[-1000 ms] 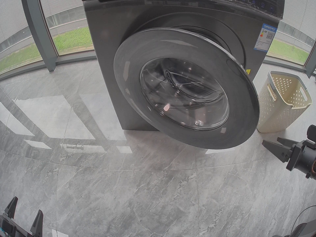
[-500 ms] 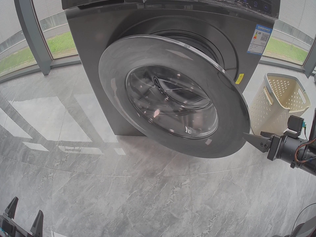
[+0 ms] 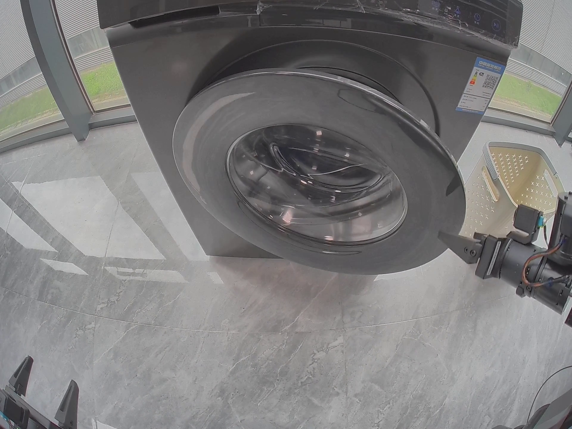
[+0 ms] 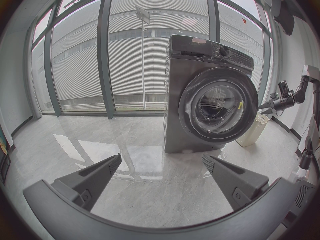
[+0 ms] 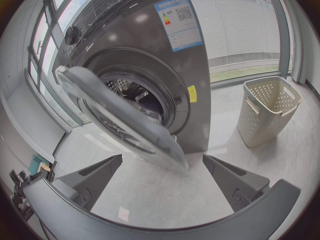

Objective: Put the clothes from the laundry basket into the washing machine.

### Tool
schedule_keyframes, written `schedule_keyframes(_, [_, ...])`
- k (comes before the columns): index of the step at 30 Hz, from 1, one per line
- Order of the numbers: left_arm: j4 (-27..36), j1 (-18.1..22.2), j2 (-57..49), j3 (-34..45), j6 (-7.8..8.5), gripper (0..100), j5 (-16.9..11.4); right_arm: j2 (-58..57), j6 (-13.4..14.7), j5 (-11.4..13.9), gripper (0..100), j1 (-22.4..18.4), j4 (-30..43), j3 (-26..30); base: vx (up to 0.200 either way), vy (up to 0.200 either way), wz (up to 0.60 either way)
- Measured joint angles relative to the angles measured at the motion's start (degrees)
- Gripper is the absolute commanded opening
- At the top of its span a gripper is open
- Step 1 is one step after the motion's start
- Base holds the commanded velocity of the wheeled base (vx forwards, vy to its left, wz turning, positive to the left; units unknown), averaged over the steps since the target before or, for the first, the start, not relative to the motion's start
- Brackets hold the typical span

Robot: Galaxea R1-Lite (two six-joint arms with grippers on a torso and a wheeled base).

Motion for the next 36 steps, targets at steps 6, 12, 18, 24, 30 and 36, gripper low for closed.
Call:
schedule_keyframes(6, [0.0, 0.05, 0.0, 0.0, 0.02, 100, 0.02, -1.79, -0.05, 0.6, 100, 2.57, 0.02, 5.55, 0.0, -0.133, 0.0])
schedule_keyframes(12, [0.0, 0.05, 0.02, 0.0, 0.05, 100, 0.0, -2.67, 0.41, 2.61, 100, 9.37, -2.0, 7.29, 0.0, 0.0, 0.0])
schedule_keyframes(18, [-0.02, 0.02, 0.05, 0.0, 0.05, 100, 0.0, -1.73, 0.52, 4.3, 100, 13.63, -9.94, 6.53, 0.0, 0.0, 0.0])
schedule_keyframes(24, [0.0, 0.0, 0.05, 0.0, 0.05, 100, 0.0, 2.18, 0.61, 5.02, 100, 15.91, -17.16, 4.22, 0.0, 0.0, 0.0])
schedule_keyframes(30, [0.0, 0.0, 0.07, 0.0, 0.05, 100, 0.0, 5.18, 1.04, 5.05, 100, 17.09, -17.58, 2.11, 0.0, 0.0, 0.0])
schedule_keyframes(36, [0.02, 0.02, 0.09, 0.0, 0.05, 100, -0.12, 7.0, 1.01, 4.66, 100, 15.71, -17.6, -0.33, 0.167, 0.0, 0.0])
